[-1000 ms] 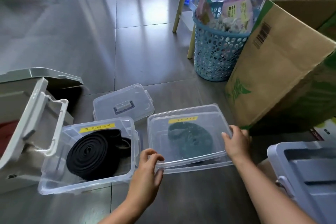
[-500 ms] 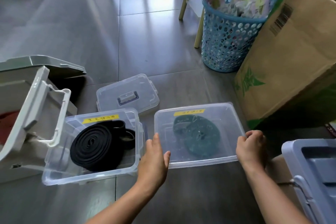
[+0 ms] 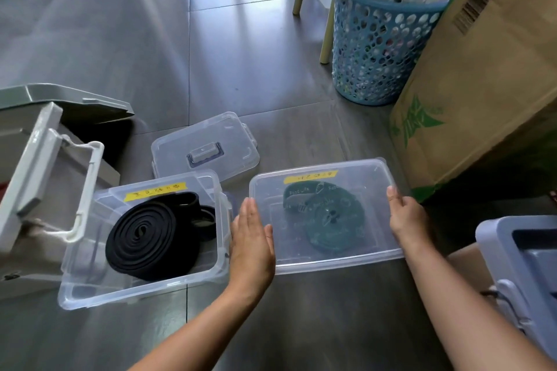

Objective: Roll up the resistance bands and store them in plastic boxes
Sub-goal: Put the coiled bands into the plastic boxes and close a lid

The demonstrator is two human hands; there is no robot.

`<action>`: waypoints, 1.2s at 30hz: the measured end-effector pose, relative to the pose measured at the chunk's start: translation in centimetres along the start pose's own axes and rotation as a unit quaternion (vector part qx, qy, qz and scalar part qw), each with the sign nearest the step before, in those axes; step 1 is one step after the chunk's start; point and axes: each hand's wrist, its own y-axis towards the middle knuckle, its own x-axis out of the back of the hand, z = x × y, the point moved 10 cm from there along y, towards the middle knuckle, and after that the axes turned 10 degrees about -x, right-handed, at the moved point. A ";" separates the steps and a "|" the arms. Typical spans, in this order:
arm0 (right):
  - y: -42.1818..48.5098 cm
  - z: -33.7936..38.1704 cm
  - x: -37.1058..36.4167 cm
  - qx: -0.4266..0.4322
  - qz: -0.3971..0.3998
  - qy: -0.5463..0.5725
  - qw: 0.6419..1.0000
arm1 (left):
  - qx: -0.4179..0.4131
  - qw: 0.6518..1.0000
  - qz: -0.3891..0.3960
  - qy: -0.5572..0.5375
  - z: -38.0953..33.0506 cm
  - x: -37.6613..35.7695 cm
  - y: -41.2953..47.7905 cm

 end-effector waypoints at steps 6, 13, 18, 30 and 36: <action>0.2 0.4 0.3 0.028 -0.042 -0.019 0.999 | 0.093 0.992 -0.022 -0.078 1.7 -0.4 0.1; -0.4 -0.7 1.6 0.028 -0.059 -0.033 0.997 | 0.109 0.965 -0.033 -0.236 1.9 -0.7 -1.9; -2.2 -1.1 2.2 0.035 -0.082 -0.058 0.994 | 0.111 0.974 -0.034 -0.193 2.4 -0.9 -4.0; -3.8 -2.0 2.6 0.033 -0.062 -0.037 0.997 | 0.171 0.949 -0.038 -0.262 3.8 -1.7 -6.4; -5.8 -5.3 2.9 -0.023 -0.089 -0.031 0.995 | 0.203 0.903 -0.005 -0.379 4.4 -3.6 -9.3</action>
